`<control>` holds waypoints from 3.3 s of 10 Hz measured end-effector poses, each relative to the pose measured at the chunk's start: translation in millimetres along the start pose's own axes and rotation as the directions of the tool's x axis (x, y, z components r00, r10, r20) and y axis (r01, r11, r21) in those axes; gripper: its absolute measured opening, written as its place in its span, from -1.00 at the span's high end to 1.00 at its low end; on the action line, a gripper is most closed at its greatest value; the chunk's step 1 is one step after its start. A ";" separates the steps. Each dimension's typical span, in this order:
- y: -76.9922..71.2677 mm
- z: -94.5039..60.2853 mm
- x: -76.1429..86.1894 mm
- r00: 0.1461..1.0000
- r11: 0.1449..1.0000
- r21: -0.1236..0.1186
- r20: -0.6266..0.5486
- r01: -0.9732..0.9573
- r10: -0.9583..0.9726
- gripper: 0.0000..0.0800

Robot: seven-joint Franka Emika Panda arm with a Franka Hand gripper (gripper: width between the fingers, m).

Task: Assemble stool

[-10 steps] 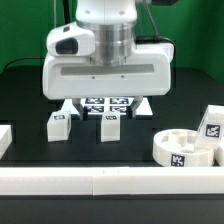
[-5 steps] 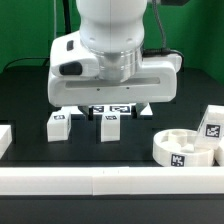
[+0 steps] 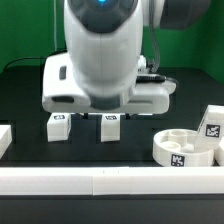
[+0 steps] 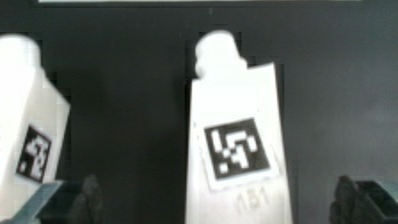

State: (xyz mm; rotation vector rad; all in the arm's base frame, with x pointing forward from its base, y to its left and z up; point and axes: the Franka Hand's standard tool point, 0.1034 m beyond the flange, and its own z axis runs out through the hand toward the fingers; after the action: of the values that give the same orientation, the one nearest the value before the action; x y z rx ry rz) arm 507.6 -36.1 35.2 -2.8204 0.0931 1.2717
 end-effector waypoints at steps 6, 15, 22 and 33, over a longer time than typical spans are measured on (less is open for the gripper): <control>-12.2 15.4 17.6 0.999 1.000 -0.002 0.030 0.018 -0.018 -0.62; -12.5 19.7 21.7 1.000 1.000 -0.004 0.021 0.020 -0.020 0.19; -43.6 -35.3 -12.5 0.998 0.998 -0.019 -0.007 0.056 -0.056 0.19; -63.7 -76.1 6.5 0.785 0.997 0.076 -0.617 -0.012 0.056 0.19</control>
Offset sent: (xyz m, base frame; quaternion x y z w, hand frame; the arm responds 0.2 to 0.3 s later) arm 0.0019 0.0186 -0.0067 0.0203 -0.0089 -0.0345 0.9992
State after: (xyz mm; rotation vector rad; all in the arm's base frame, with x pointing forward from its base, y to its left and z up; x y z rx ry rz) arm 573.4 22.1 81.7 -3.0509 0.2040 0.2739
